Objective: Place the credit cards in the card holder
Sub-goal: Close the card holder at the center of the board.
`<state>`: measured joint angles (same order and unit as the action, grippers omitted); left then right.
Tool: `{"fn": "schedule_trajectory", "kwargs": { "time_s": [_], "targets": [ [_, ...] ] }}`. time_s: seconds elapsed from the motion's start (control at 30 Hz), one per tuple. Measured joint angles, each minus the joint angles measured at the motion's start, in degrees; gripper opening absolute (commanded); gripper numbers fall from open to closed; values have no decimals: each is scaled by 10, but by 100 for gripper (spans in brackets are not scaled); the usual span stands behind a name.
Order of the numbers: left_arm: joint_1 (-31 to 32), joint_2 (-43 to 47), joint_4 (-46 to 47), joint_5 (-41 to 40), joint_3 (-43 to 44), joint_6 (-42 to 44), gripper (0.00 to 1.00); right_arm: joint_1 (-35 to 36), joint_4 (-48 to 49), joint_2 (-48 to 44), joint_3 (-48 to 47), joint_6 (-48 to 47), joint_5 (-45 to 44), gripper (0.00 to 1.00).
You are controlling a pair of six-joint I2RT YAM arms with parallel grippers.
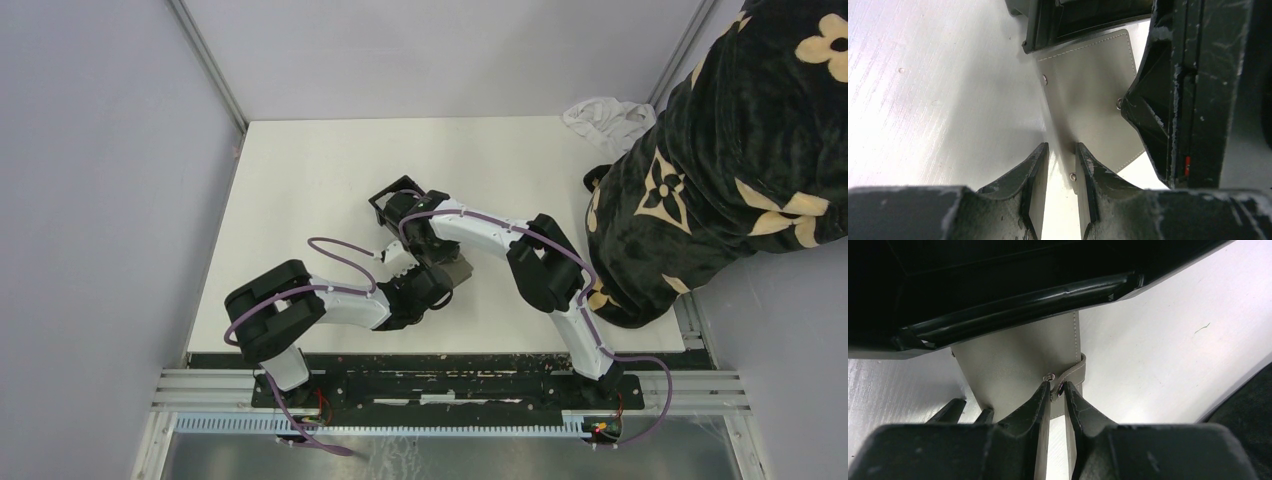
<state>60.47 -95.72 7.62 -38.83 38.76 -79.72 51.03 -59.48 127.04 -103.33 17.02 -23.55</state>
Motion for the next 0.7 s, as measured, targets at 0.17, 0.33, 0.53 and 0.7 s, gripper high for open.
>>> {"fn": "schedule_trajectory", "kwargs": {
  "time_s": [0.17, 0.33, 0.53, 0.7],
  "targets": [
    [0, 0, 0, 0, 0, 0, 35, 0, 0, 0, -9, 0, -1, 23],
    [0, 0, 0, 0, 0, 0, 35, 0, -1, 0, -13, 0, -1, 24],
    [0, 0, 0, 0, 0, 0, 35, 0, -1, 0, -13, 0, -1, 24],
    [0, 0, 0, 0, 0, 0, 35, 0, -1, 0, -13, 0, 0, 24]
  ]
}}
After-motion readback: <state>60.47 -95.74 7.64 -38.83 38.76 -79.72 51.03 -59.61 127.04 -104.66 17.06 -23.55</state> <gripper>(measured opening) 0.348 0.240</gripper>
